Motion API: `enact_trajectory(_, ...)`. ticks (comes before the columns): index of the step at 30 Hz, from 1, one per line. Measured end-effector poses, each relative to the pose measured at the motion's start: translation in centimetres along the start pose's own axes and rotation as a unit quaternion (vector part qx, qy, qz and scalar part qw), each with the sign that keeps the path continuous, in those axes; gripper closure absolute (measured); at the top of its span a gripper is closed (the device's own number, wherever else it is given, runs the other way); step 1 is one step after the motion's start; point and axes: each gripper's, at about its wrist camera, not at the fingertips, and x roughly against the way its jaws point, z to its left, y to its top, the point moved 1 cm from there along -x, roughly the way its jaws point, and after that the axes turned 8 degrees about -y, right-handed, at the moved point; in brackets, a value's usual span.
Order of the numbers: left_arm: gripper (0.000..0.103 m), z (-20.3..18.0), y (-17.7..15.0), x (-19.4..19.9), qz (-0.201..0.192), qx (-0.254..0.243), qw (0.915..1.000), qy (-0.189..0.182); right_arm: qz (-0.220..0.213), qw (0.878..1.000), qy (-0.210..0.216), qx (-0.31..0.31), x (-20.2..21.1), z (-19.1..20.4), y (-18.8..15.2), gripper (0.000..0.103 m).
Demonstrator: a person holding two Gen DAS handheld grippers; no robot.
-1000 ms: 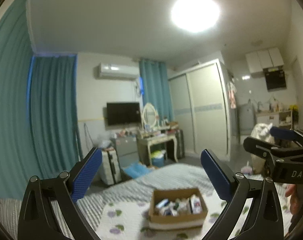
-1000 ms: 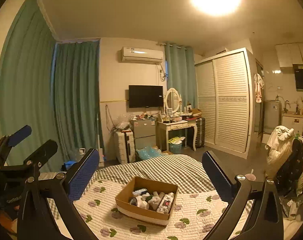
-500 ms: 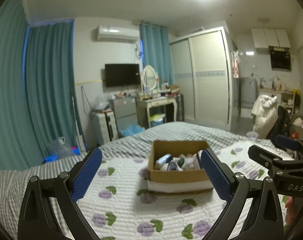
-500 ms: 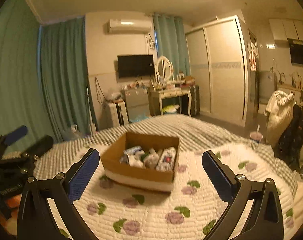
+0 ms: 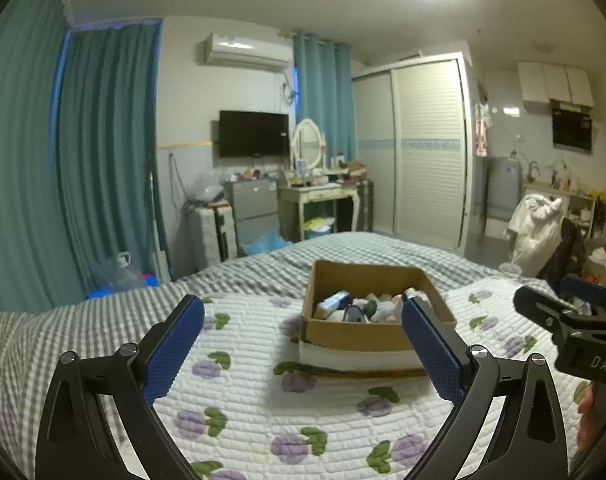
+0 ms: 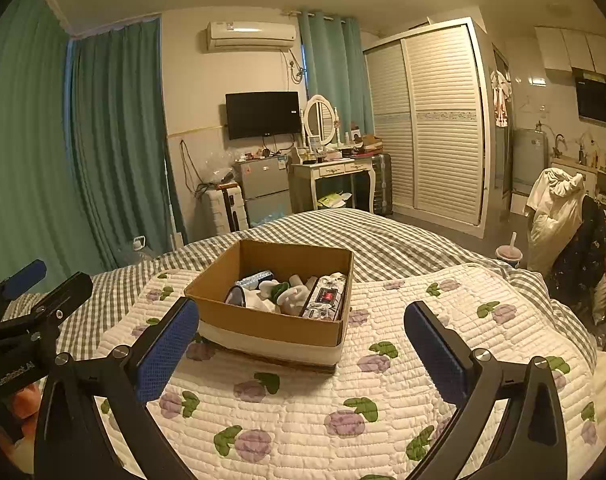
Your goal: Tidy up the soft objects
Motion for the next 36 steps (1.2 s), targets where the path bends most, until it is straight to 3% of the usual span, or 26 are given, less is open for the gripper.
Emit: enact_trajectory(36, 0.002, 0.42, -0.6, -0.46, 0.009, -0.001, 0.9999, -0.005, 0.008, 1.0, -0.015, 0.008, -0.11, 0.48, -0.5, 0.0)
